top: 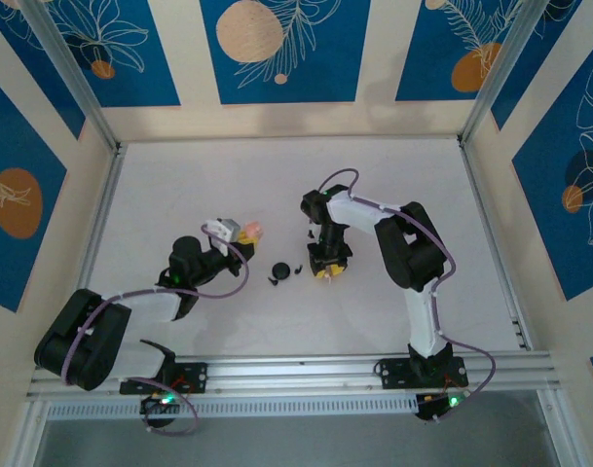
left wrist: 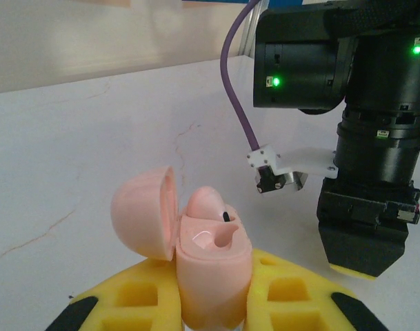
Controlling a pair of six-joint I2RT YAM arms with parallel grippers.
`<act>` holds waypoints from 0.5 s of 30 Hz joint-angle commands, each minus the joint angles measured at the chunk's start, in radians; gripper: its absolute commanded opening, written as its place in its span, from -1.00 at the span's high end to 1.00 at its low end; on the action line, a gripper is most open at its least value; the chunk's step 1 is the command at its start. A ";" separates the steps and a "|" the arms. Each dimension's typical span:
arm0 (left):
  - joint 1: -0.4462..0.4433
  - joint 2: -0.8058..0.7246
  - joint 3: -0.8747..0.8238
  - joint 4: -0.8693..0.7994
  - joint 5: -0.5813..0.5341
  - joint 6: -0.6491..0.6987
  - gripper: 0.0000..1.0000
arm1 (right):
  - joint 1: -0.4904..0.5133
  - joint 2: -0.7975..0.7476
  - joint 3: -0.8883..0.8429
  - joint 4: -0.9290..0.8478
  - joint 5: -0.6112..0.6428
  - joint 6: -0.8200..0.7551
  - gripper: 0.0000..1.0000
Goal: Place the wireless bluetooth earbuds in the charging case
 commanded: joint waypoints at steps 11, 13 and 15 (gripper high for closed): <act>-0.009 0.008 0.041 -0.012 0.035 0.024 0.79 | 0.013 0.023 -0.026 0.019 0.030 0.005 0.46; -0.010 0.008 0.045 -0.022 0.037 0.029 0.79 | 0.013 0.016 -0.031 0.022 0.037 0.007 0.49; -0.013 0.008 0.050 -0.037 0.038 0.033 0.79 | 0.013 0.002 -0.040 0.029 0.045 0.009 0.53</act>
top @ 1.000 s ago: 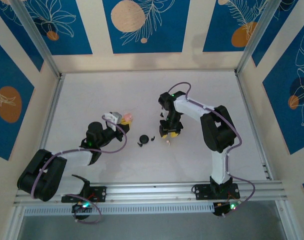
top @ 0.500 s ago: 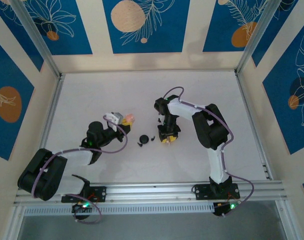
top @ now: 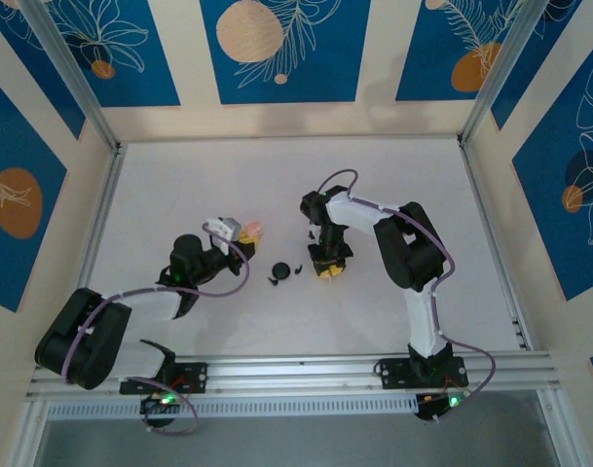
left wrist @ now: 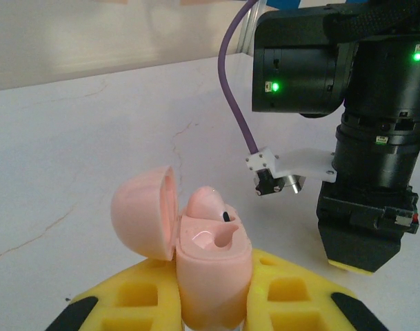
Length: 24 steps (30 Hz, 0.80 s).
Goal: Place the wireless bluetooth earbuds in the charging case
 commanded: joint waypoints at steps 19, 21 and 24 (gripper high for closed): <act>-0.195 0.222 0.152 0.017 0.111 0.152 0.79 | -0.086 -0.449 -0.261 0.254 0.045 0.100 0.59; -0.216 0.260 0.166 0.060 0.117 0.139 0.79 | -0.101 -0.508 -0.288 0.289 0.027 0.105 0.59; -0.238 0.314 0.193 0.118 0.143 0.118 0.79 | -0.102 -0.597 -0.322 0.360 -0.012 0.081 0.59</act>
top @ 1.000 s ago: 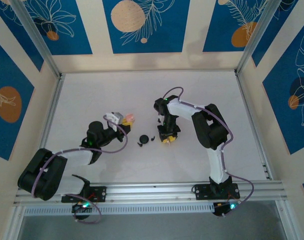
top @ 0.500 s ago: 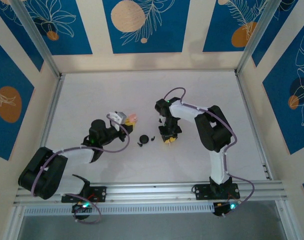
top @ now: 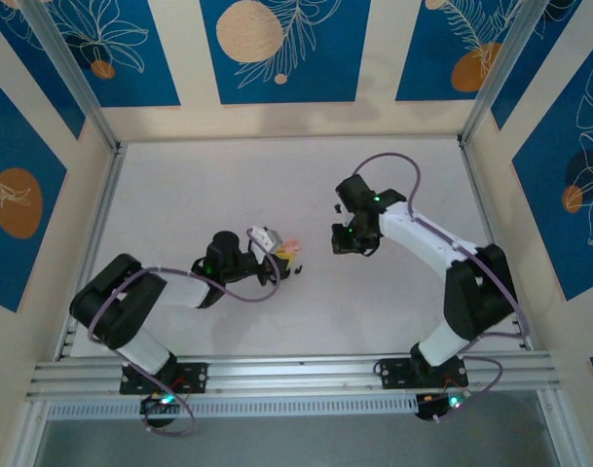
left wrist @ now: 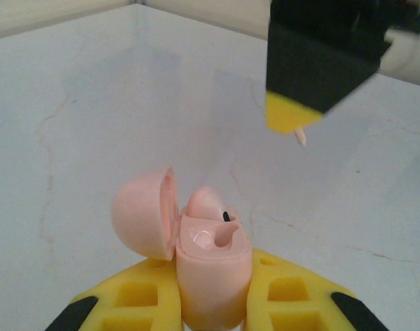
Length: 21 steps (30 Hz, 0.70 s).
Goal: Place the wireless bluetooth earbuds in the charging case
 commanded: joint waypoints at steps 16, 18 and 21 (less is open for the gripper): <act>-0.062 0.161 0.092 0.335 0.126 -0.116 0.80 | 0.085 -0.202 -0.074 0.281 -0.155 -0.146 0.59; -0.063 0.162 0.094 0.341 0.127 -0.119 0.80 | 0.092 -0.206 -0.081 0.297 -0.165 -0.153 0.59; -0.063 0.162 0.098 0.347 0.124 -0.125 0.80 | 0.105 -0.209 -0.086 0.313 -0.171 -0.166 0.59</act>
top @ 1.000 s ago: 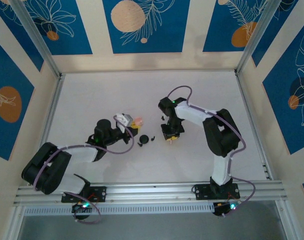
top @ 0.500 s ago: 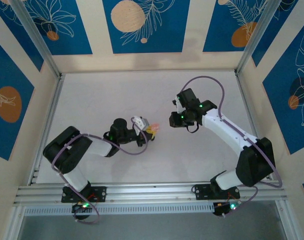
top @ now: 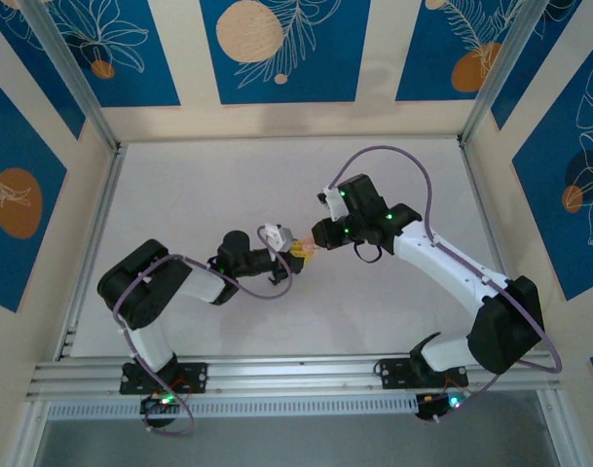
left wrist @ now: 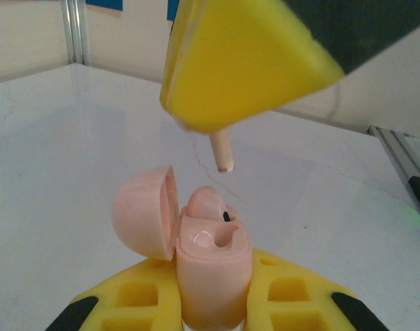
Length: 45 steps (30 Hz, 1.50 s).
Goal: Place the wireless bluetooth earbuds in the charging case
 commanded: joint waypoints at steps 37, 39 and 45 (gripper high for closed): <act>-0.009 0.038 0.018 0.216 0.004 -0.124 0.81 | 0.053 -0.109 -0.054 0.145 0.077 -0.079 0.59; -0.009 0.038 0.019 0.216 0.001 -0.125 0.81 | 0.053 -0.102 -0.054 0.157 0.077 -0.082 0.59; -0.009 0.036 0.025 0.216 -0.001 -0.143 0.80 | 0.055 -0.084 -0.063 0.175 0.069 -0.081 0.59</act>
